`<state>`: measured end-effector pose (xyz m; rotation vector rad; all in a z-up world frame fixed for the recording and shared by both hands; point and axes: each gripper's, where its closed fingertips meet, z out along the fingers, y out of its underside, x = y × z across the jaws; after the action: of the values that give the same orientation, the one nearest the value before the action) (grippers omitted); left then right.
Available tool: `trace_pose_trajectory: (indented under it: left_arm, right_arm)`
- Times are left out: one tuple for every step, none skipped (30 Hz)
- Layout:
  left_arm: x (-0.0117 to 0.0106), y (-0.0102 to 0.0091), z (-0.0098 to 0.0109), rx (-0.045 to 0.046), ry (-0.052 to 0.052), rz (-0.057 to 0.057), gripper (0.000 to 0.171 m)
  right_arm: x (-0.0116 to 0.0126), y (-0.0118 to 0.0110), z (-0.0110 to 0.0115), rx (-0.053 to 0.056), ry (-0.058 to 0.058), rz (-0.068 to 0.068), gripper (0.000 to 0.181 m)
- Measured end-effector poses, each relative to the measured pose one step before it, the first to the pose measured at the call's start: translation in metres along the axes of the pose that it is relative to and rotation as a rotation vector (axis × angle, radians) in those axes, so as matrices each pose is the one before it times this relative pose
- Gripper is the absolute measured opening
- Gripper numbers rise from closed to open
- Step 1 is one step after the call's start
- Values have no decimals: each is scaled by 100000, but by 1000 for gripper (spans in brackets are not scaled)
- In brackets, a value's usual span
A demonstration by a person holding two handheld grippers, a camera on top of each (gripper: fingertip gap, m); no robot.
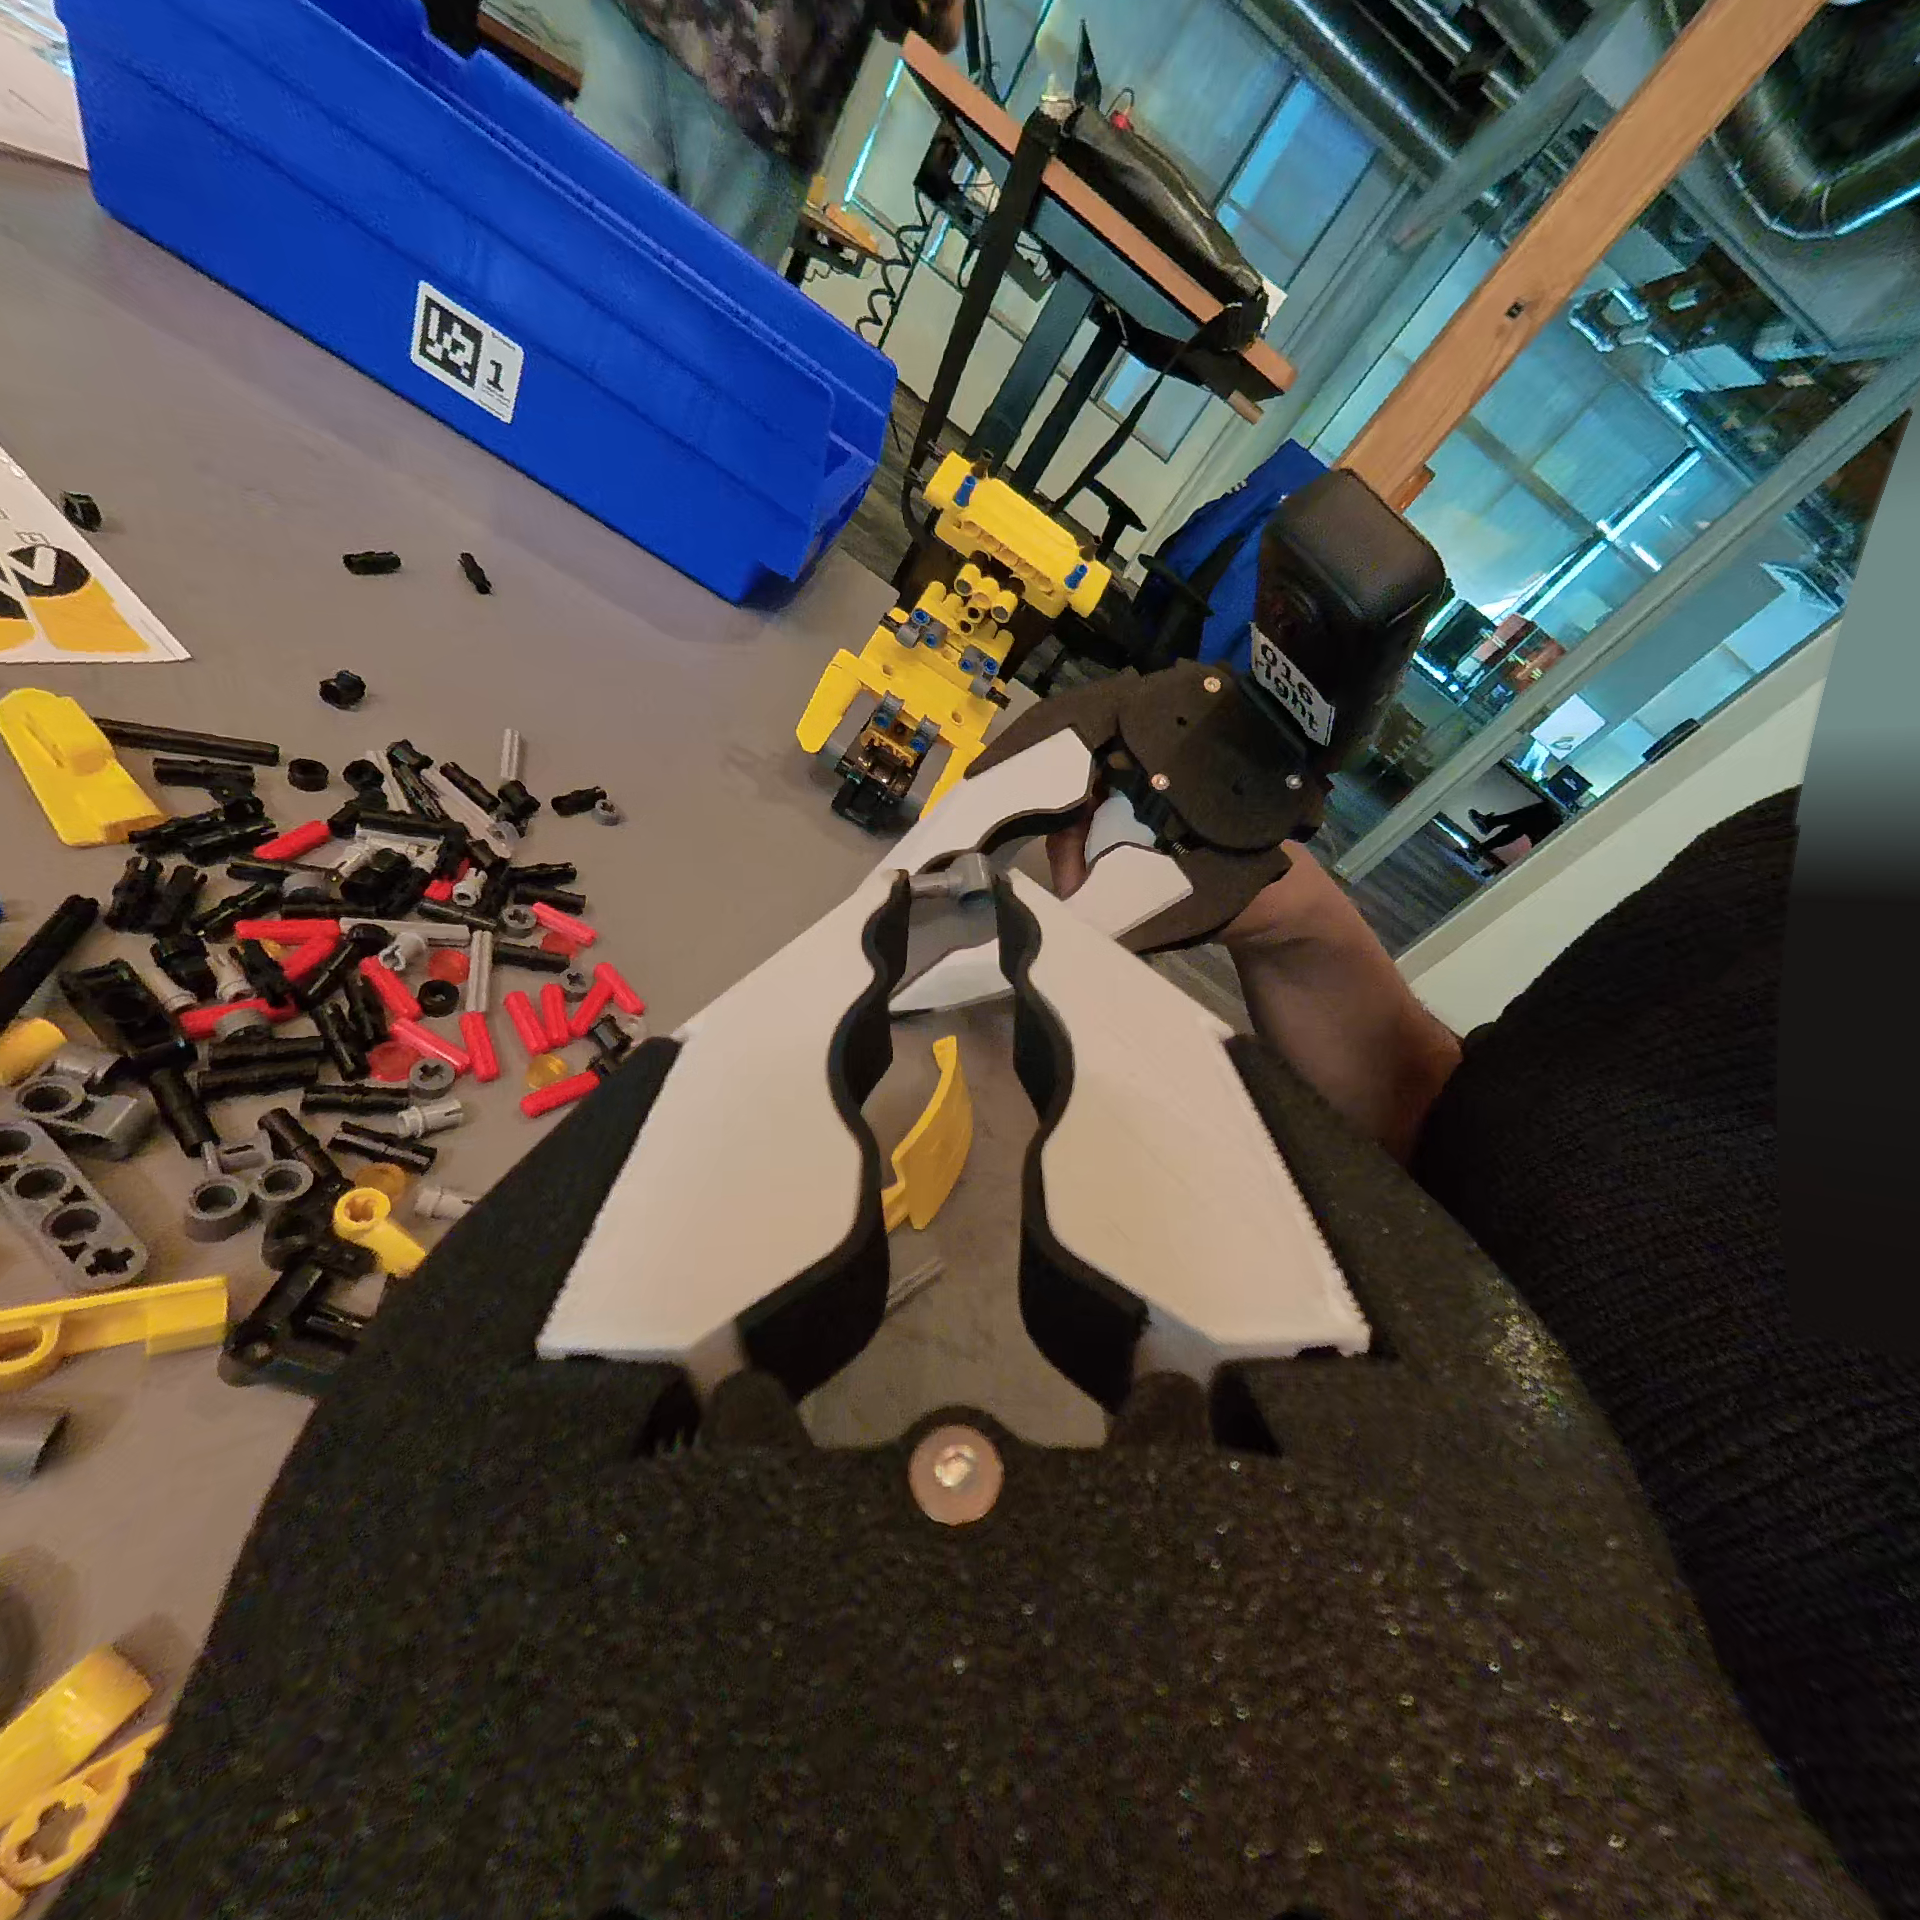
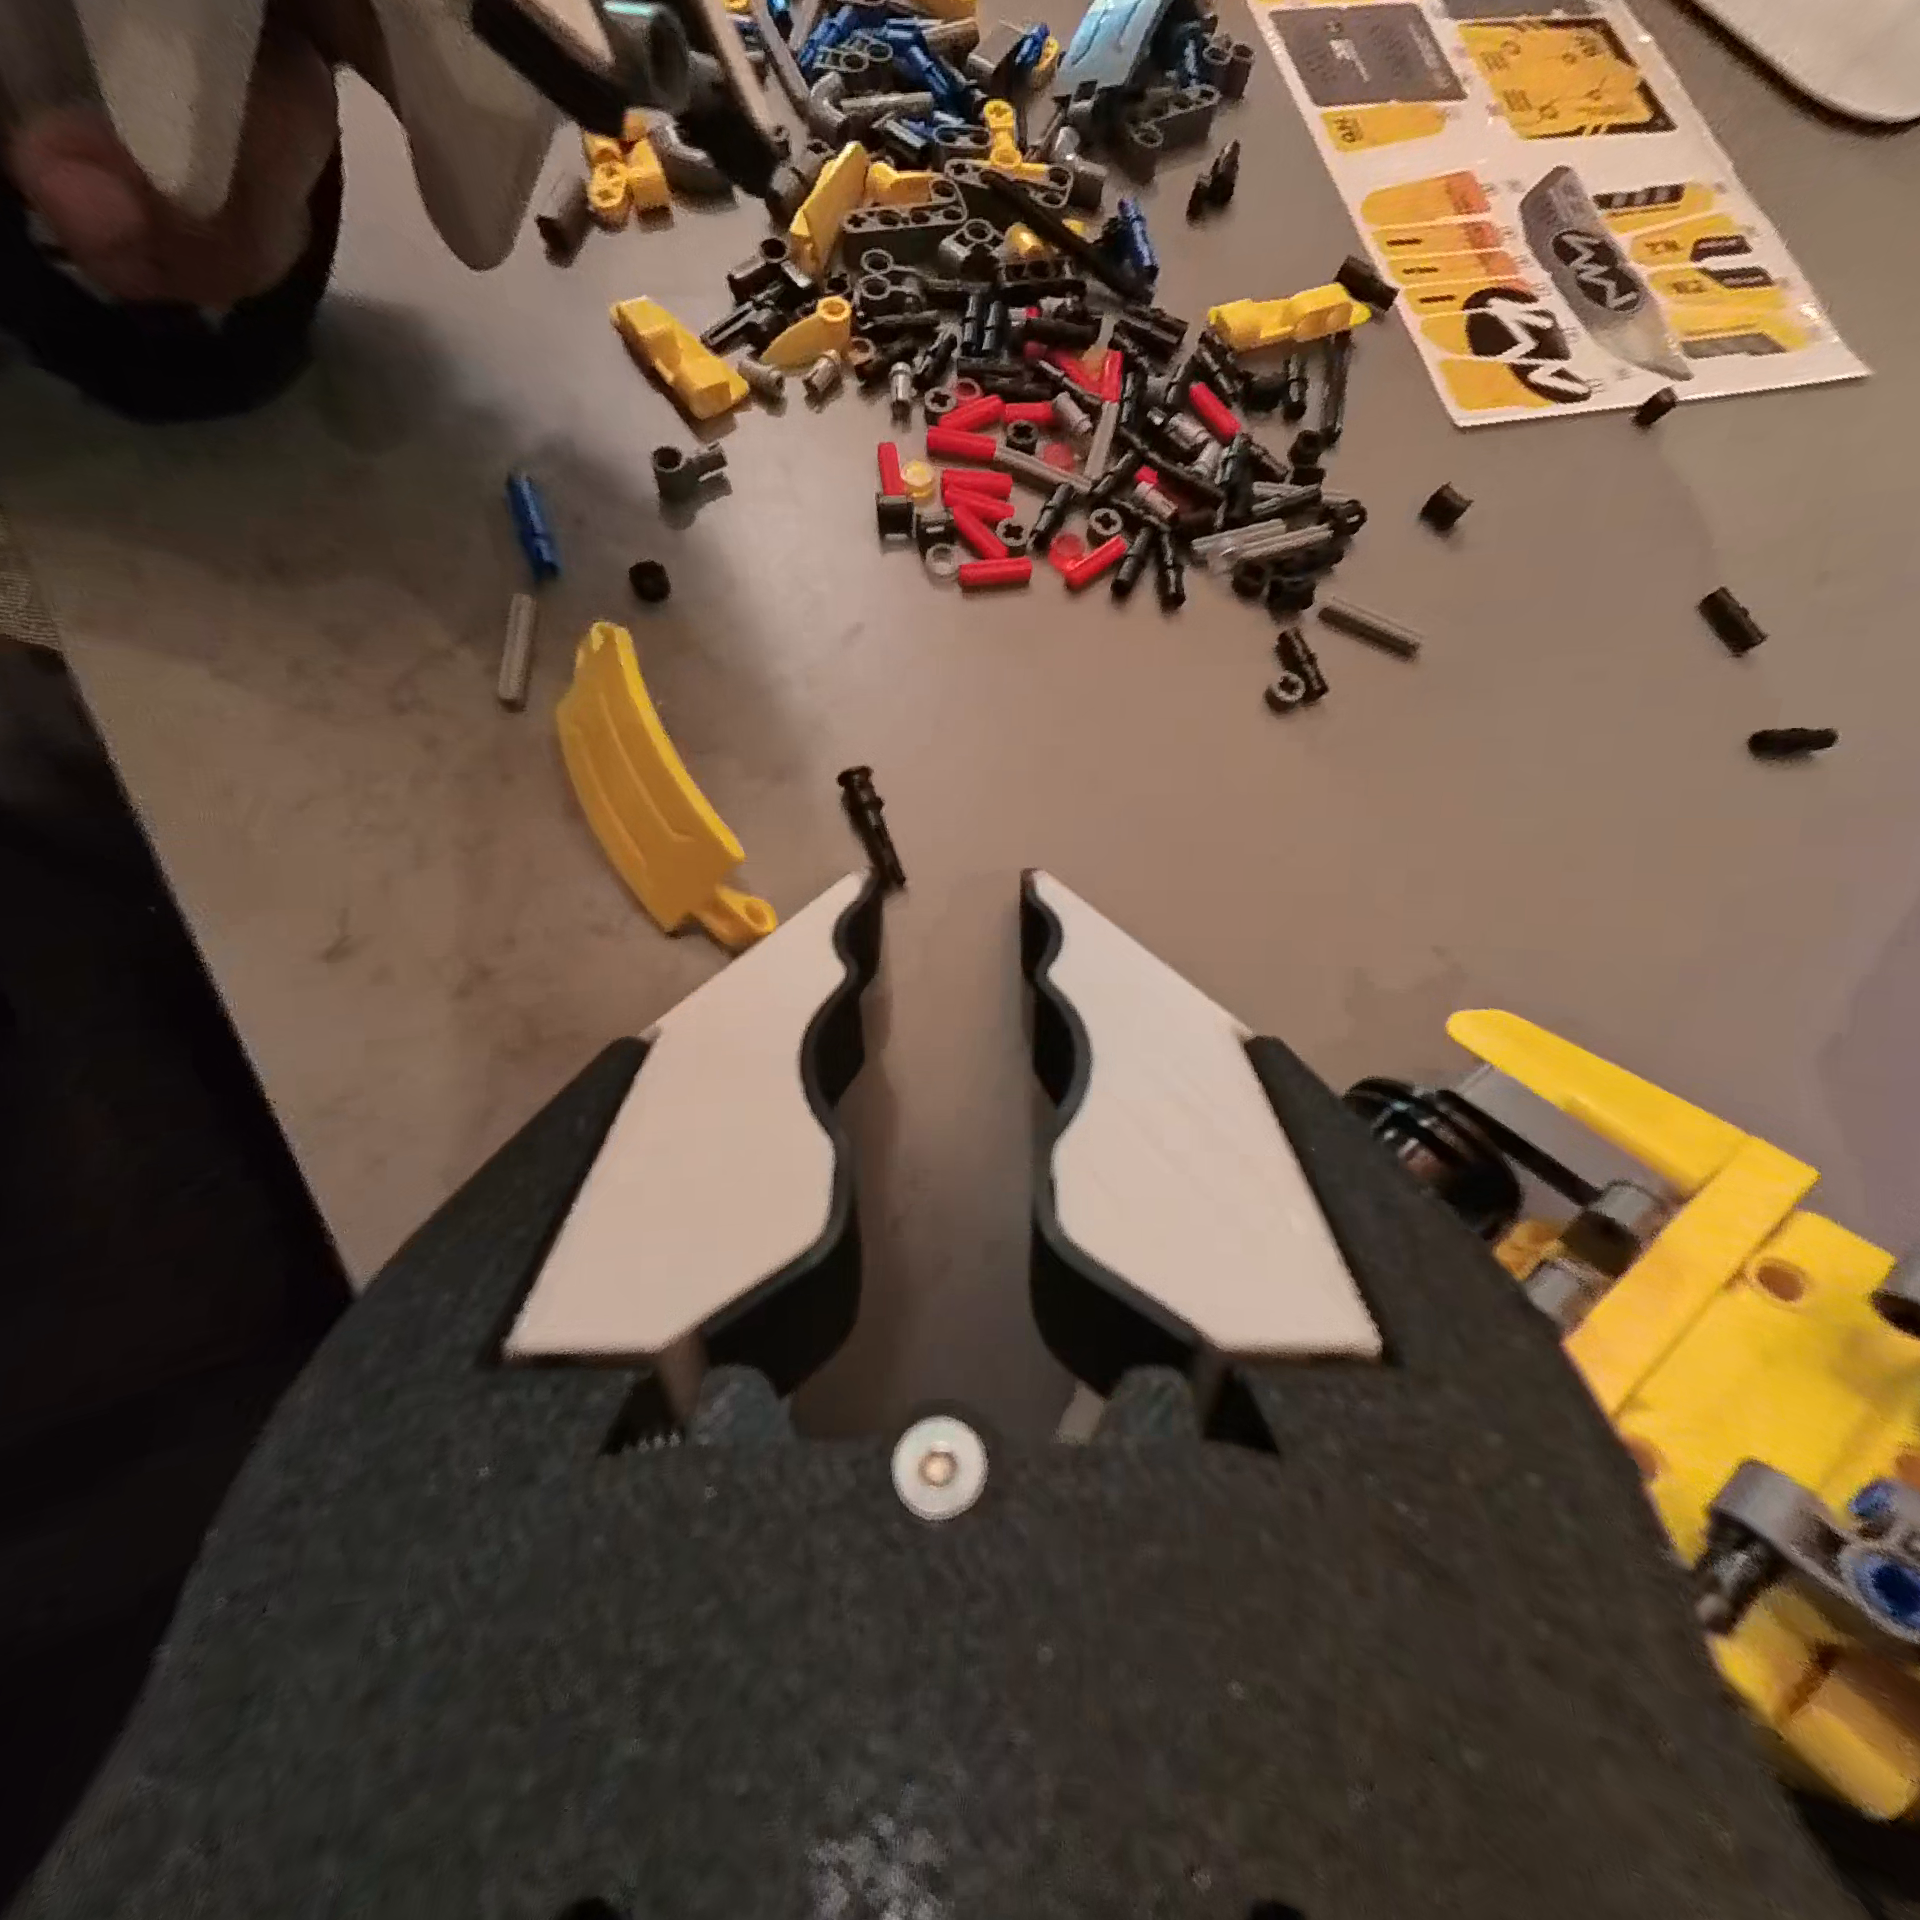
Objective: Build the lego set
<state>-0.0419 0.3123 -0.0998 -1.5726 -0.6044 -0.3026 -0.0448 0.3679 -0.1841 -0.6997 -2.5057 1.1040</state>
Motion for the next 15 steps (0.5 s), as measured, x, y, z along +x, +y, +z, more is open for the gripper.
trace_pose_trajectory:
  left_arm:
    - [-45,-45,3,106,-63,101,16]
    - [-29,-32,18,56,-16,130,16]
    - [-6,-43,23,49,33,197,16]
    - [-14,-21,19,-8,-44,204,16]
    - [-4,-15,25,-52,5,184,16]
    - [3,-19,27,-23,54,182,16]
    - [-13,-13,24,19,51,102,16]
    - [-15,-28,11,83,77,16,16]
    - [-7,-20,12,85,140,-48,16]
    - [-12,-32,12,76,126,-50,16]
    - [2,-14,10,81,162,-16,16]
    - [-5,-21,3,98,166,-56,16]
    - [-1,-18,1,75,186,-74,16]
    - [-4,-21,3,96,167,-65,16]
    - [-1,-34,-15,166,120,-67,16]
  right_arm:
    - [236,-116,155,-116,1371,-756,25]
    - [225,-168,170,160,1470,-798,25]
    - [252,-138,183,-78,1703,-1004,25]
    - [249,-171,161,190,1791,-955,24]
    - [306,-135,161,40,2192,-1032,24]
    - [227,-126,174,123,1645,-1007,23]
    - [139,-207,176,654,974,-245,23]
    - [107,-168,187,164,805,171,23]
    - [54,-105,188,-241,536,-75,23]
    - [-7,-142,162,-16,280,-430,23]
    - [-55,-152,114,272,154,-608,23]
    - [-51,-139,61,387,73,-590,23]
    - [-9,-108,-10,412,148,-303,23]
    - [62,-64,-91,505,358,278,23]
    - [93,-74,-179,701,266,998,23]
